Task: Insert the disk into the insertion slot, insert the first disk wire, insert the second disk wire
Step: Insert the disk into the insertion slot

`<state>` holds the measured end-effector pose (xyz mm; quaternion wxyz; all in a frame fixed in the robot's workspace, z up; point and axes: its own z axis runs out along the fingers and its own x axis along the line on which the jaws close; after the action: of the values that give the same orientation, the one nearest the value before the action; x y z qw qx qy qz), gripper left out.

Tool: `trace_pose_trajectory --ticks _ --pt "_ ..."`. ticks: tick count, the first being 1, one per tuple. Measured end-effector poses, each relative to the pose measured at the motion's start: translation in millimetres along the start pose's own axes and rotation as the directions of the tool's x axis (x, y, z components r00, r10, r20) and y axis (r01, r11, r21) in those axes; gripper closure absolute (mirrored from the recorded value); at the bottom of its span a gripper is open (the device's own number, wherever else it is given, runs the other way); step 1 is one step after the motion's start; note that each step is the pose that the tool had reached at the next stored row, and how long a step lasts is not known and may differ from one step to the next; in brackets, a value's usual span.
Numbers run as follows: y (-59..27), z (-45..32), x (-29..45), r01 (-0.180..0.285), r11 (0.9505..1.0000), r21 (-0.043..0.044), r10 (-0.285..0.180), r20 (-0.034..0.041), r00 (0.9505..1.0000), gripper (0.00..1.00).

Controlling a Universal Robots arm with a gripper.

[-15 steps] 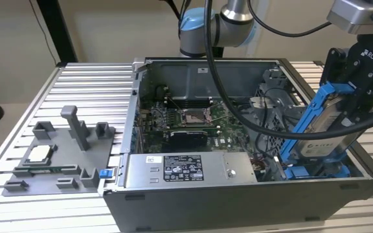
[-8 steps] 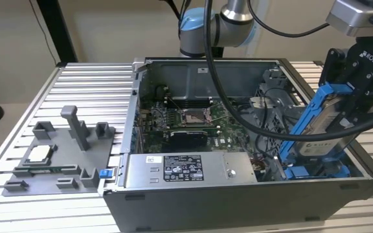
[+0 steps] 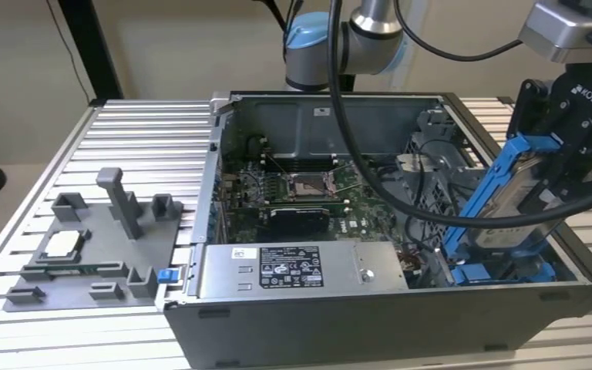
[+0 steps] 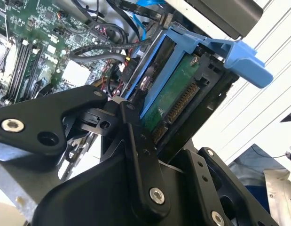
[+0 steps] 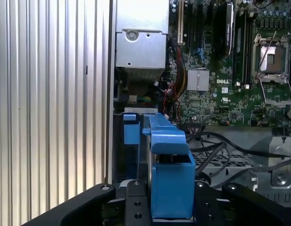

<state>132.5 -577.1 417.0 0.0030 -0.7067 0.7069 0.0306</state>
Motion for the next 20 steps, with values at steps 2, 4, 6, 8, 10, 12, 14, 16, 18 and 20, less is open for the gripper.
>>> trace_pose_trajectory --ticks 2,4,6,8,10,12,14,16,18,20 --pt "-0.1 1.4 0.1 -0.001 1.0000 0.0004 0.001 0.0011 1.0000 1.00" --pt "-0.2 2.9 0.1 -0.003 1.0000 0.0015 0.003 0.0029 1.0000 1.00" --pt "-0.2 4.2 0.2 -0.009 1.0000 0.0025 0.009 0.0045 0.9999 1.00" --pt "-0.3 5.3 0.2 -0.018 0.9998 0.0030 0.018 0.0057 0.9998 1.00" --pt "-0.3 5.9 0.3 -0.026 0.9997 0.0034 0.026 0.0061 0.9997 1.00" --pt "-0.3 6.0 0.3 -0.028 0.9996 0.0035 0.028 0.0060 0.9996 1.00" --pt "-0.3 6.4 0.3 -0.031 0.9995 0.0037 0.031 0.0064 0.9995 1.00" --pt "-0.4 6.8 0.3 -0.033 0.9994 0.0038 0.033 0.0064 0.9994 1.00" --pt "-0.4 7.7 0.3 -0.035 0.9994 0.0041 0.035 0.0067 0.9994 1.00" --pt "-0.5 8.5 0.4 -0.037 0.9993 0.0041 0.037 0.0066 0.9993 1.00"
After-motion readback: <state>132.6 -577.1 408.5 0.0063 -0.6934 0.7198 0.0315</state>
